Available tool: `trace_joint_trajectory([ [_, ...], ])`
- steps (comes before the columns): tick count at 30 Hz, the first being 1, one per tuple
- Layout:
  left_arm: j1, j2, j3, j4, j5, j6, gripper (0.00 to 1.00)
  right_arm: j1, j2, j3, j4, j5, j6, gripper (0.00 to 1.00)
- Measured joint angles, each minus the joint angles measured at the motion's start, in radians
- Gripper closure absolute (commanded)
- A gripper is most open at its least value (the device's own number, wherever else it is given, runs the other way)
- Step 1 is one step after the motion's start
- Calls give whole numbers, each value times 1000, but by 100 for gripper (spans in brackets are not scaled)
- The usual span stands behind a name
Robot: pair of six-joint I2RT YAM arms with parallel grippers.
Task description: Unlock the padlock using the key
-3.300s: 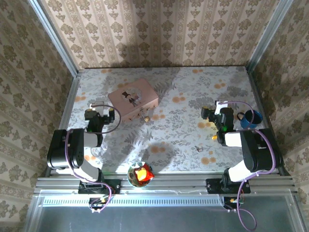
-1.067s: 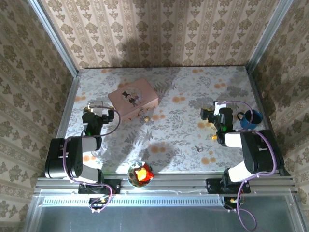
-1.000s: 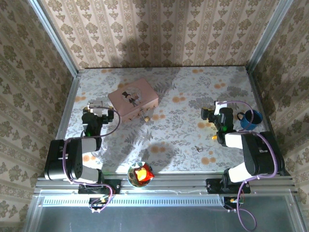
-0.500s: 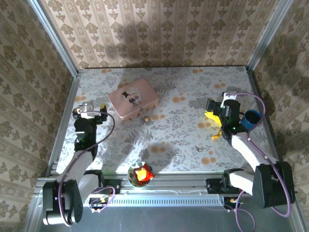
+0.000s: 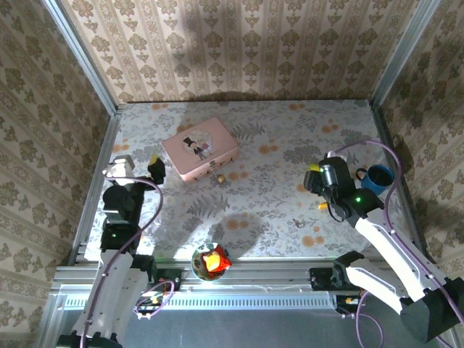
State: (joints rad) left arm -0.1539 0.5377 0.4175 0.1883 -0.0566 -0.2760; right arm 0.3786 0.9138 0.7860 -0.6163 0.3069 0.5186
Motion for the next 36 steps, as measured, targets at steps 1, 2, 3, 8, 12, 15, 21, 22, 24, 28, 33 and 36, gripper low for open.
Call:
trace_joint_trajectory([
  [1,-19,6,11,-13,1,-9,0,18,7,0,-39,-2,25,44],
  [2,-43,15,24,-27,2,-18,0,34,17,0,-75,-6,49,45],
  [3,-64,24,33,-37,1,-27,0,49,29,0,-109,-10,72,46],
  [8,-121,80,55,-52,4,-80,0,97,68,-1,-194,-60,137,49],
  [12,-126,145,74,-65,16,-115,0,104,72,-19,-208,-100,165,49],
  [15,-132,183,84,-71,29,-127,0,104,79,-39,-219,-118,175,49],
  [21,-152,240,100,-72,46,-132,0,104,86,-60,-219,-144,193,50],
  [22,-154,248,101,-71,48,-132,0,104,92,-64,-216,-152,193,51],
  [24,-164,268,109,-72,53,-132,0,104,118,-72,-201,-170,193,52],
  [28,-183,310,140,-79,53,-132,0,104,191,-75,-168,-200,189,55],
  [33,-210,350,174,-88,53,-119,0,104,289,-75,-131,-236,178,63],
  [36,-224,359,174,-89,53,-112,0,104,326,-75,-116,-261,170,63],
])
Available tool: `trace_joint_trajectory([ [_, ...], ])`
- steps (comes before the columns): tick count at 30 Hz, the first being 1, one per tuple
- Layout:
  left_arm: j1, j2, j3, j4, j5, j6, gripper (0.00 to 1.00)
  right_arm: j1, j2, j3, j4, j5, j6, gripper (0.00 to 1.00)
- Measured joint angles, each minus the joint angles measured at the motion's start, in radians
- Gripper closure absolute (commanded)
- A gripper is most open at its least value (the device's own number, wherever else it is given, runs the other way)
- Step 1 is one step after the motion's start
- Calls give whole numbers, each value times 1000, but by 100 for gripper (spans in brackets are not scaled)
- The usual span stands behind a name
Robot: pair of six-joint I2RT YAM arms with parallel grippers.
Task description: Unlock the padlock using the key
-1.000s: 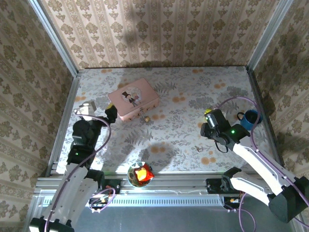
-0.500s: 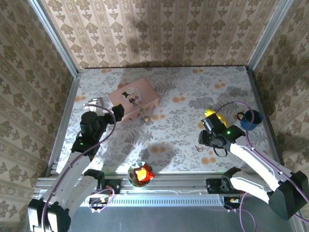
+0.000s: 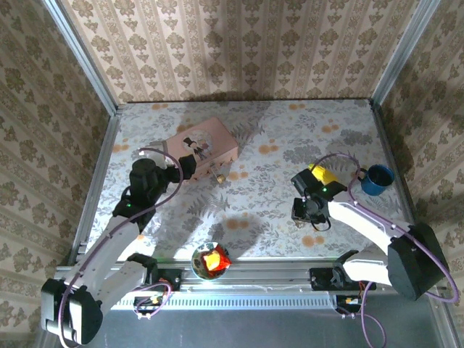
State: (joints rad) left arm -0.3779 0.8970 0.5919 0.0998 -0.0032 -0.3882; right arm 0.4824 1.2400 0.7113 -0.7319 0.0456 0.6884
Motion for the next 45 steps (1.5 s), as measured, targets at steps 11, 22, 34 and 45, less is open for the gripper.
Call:
trace_joint_trajectory([
  [11,-8,21,0,5,2,8,0,0,45,-40,25,-47,1,63],
  [22,-9,29,0,6,5,7,0,0,64,-72,58,-78,9,62],
  [34,-9,45,0,15,8,7,0,-1,98,-85,90,-83,15,68],
  [45,-9,48,0,21,8,7,0,-5,92,-85,71,-69,19,84],
])
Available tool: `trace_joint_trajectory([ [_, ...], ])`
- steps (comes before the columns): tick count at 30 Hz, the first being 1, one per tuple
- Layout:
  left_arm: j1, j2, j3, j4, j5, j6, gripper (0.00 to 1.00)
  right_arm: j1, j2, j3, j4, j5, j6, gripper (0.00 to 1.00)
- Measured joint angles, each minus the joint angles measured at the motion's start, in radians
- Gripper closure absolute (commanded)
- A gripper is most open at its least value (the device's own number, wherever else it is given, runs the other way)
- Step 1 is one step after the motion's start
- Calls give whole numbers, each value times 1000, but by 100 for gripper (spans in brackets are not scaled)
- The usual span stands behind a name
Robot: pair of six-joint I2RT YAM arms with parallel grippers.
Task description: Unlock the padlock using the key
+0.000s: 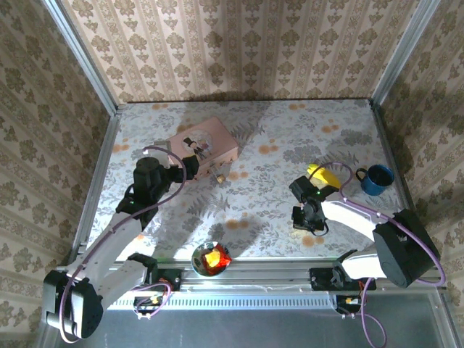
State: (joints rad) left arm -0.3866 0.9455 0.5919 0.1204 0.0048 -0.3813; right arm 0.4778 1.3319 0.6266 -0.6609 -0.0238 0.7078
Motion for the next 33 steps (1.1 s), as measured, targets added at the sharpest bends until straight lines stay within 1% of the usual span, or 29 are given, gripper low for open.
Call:
trace_joint_trajectory([
  [13,0,8,0,7,0,0,0,5,-11,0,8,-10,3,90],
  [15,0,6,0,6,0,0,0,5,-11,0,7,-9,3,93],
  [17,0,0,0,6,0,0,0,5,-13,0,6,-4,3,99],
  [18,0,-4,0,6,0,0,0,5,-13,0,6,-2,5,100],
  [23,0,-25,0,1,-8,-1,0,13,-20,0,-7,30,2,100],
  [27,0,-33,0,-23,-36,-13,0,51,-31,32,-56,70,-18,100],
  [33,5,-36,0,-53,-65,-34,0,153,-19,183,-112,127,-77,100],
])
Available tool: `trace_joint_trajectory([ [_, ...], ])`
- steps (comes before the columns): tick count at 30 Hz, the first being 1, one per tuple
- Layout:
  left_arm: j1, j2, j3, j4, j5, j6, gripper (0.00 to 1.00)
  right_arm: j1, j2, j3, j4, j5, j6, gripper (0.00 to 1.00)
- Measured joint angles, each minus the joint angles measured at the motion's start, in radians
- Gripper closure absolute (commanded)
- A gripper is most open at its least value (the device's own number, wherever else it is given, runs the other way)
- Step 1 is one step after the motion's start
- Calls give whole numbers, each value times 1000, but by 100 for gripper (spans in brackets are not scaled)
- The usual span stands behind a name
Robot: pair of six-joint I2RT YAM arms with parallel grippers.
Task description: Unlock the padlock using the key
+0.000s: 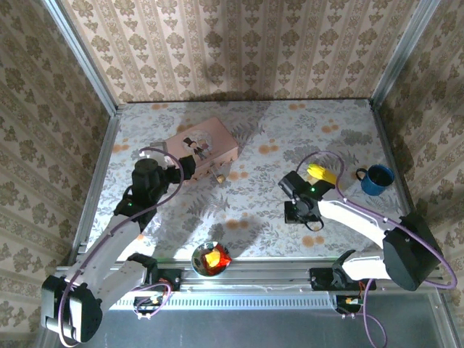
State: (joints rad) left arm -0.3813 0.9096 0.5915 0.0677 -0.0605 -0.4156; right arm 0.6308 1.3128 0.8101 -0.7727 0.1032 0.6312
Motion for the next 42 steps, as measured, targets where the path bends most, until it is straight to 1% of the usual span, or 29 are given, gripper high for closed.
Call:
trace_joint_trajectory([
  [5,34,-17,0,-27,-4,-40,0,115,105,175,-48,51,-74,100],
  [10,103,-28,0,-48,11,-92,0,208,187,305,-76,88,-178,100],
  [16,166,-29,0,-93,55,-138,0,246,183,395,-80,107,-328,100],
  [21,188,-39,0,-93,116,-162,2,278,126,400,-37,114,-447,100],
  [26,192,-42,0,-82,242,-157,1,283,67,406,22,119,-476,100],
  [29,173,-51,1,-79,304,-140,0,283,68,433,32,119,-468,100],
  [33,96,-90,1,-74,361,-95,0,283,69,469,33,122,-441,100],
  [34,74,-100,0,-71,374,-82,1,283,71,479,33,123,-433,100],
  [39,-10,-130,-18,-6,457,-38,14,283,91,500,40,126,-401,100],
  [42,-49,-129,-37,31,509,-20,19,283,97,500,40,126,-389,100],
])
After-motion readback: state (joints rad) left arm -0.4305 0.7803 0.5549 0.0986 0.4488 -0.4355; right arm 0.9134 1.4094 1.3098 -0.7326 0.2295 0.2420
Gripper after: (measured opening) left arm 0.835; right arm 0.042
